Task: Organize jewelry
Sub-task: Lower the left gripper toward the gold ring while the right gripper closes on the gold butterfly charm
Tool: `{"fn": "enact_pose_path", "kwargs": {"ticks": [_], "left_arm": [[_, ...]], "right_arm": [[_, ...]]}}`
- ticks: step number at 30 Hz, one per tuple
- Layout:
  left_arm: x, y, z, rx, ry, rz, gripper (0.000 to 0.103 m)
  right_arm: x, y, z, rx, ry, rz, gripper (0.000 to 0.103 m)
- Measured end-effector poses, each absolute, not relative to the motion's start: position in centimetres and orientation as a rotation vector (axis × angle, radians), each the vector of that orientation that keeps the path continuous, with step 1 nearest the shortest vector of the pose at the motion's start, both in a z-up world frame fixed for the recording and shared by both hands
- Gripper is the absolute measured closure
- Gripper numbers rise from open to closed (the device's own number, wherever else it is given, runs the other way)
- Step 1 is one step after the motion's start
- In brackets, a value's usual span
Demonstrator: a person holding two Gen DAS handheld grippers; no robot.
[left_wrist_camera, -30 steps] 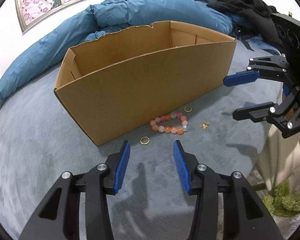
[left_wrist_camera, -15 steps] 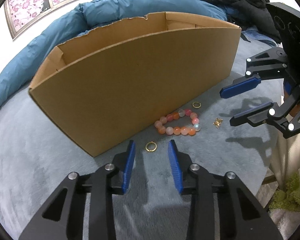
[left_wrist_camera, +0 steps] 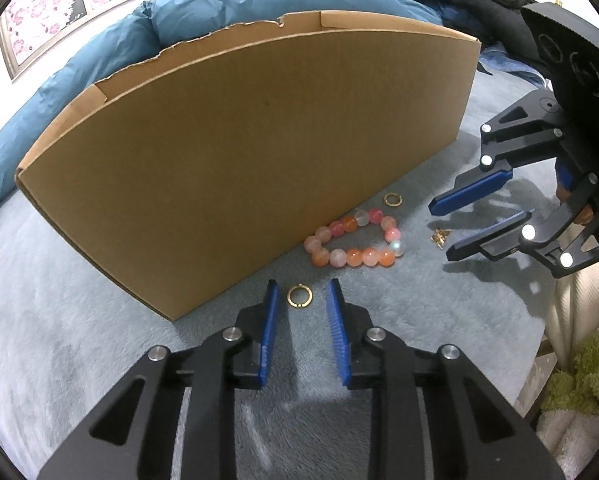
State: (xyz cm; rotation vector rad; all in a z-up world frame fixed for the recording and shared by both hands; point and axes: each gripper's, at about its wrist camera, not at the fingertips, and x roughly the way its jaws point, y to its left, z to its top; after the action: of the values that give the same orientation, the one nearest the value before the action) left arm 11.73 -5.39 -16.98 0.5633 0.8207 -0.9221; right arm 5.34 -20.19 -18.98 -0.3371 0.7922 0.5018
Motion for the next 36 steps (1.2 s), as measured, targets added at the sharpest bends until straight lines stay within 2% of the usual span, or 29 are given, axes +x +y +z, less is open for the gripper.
{"fn": "enact_pose_path", "kwargs": {"ticks": [19,24,36], "left_arm": [[13.8,-5.2,-17.6,0.517,0.873,-0.953,0.086],[14.0,-5.1,-17.6,0.513,0.870,-0.950,0.091],[13.0,-5.0,-17.0,0.517,0.846,-0.937,0.092]], "right_arm": [[6.9,-20.8,-20.1,-0.295,0.843,0.529,0.089],[6.9,-21.1,-20.0,-0.280,0.844,0.530,0.089],[6.3,-21.4,-19.4,-0.274,0.832,0.520,0.090]]}}
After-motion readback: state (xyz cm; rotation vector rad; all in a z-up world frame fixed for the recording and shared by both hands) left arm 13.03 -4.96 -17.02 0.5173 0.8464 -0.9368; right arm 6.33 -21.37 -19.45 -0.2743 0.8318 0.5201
